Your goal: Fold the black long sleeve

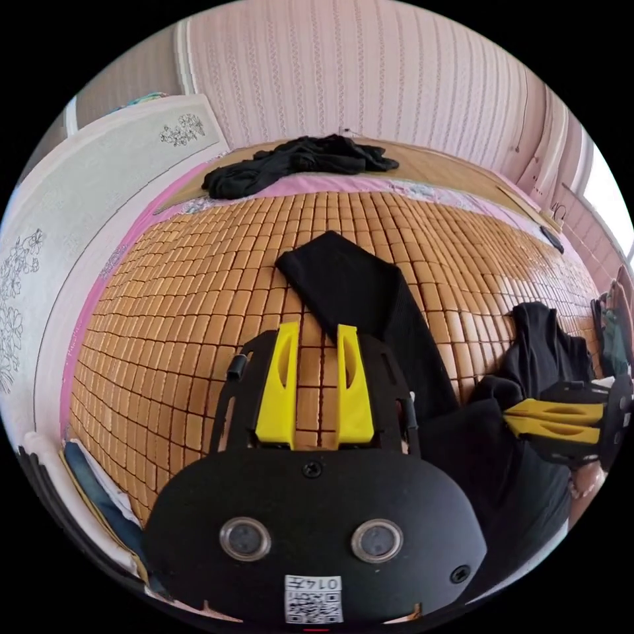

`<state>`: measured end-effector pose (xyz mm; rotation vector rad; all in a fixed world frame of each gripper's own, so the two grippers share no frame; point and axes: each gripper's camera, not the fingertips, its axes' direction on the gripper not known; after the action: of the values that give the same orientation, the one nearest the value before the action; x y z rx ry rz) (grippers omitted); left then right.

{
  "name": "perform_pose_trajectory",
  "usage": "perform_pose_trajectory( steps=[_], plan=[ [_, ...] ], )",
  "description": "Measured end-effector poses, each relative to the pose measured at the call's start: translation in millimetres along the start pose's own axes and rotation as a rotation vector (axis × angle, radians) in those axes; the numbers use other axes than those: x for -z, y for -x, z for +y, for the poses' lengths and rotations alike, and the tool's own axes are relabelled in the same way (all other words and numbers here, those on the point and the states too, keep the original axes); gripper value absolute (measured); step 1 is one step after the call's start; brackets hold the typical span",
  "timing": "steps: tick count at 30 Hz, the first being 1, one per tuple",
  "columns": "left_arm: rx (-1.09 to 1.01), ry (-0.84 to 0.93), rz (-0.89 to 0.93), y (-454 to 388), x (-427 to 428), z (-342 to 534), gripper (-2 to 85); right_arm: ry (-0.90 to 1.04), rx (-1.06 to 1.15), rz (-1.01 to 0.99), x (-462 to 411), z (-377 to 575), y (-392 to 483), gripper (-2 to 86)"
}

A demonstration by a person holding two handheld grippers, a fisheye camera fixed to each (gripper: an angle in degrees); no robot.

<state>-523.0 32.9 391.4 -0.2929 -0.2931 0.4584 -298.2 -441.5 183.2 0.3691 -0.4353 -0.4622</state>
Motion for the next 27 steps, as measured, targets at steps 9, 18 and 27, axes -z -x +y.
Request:
perform_pose_trajectory(
  steps=[9,18,27],
  plan=[
    [-0.101,-0.121,-0.033,-10,36,25,-0.8,-0.085,-0.118,0.029,18,16,-32,-0.7],
    [-0.219,-0.174,-0.099,25,151,206,-1.0,-0.141,0.099,-0.111,17,-8,17,2.6],
    [-0.116,-0.221,-0.09,42,182,297,-1.0,0.117,0.197,-0.089,-61,-60,68,0.3]
  ],
)
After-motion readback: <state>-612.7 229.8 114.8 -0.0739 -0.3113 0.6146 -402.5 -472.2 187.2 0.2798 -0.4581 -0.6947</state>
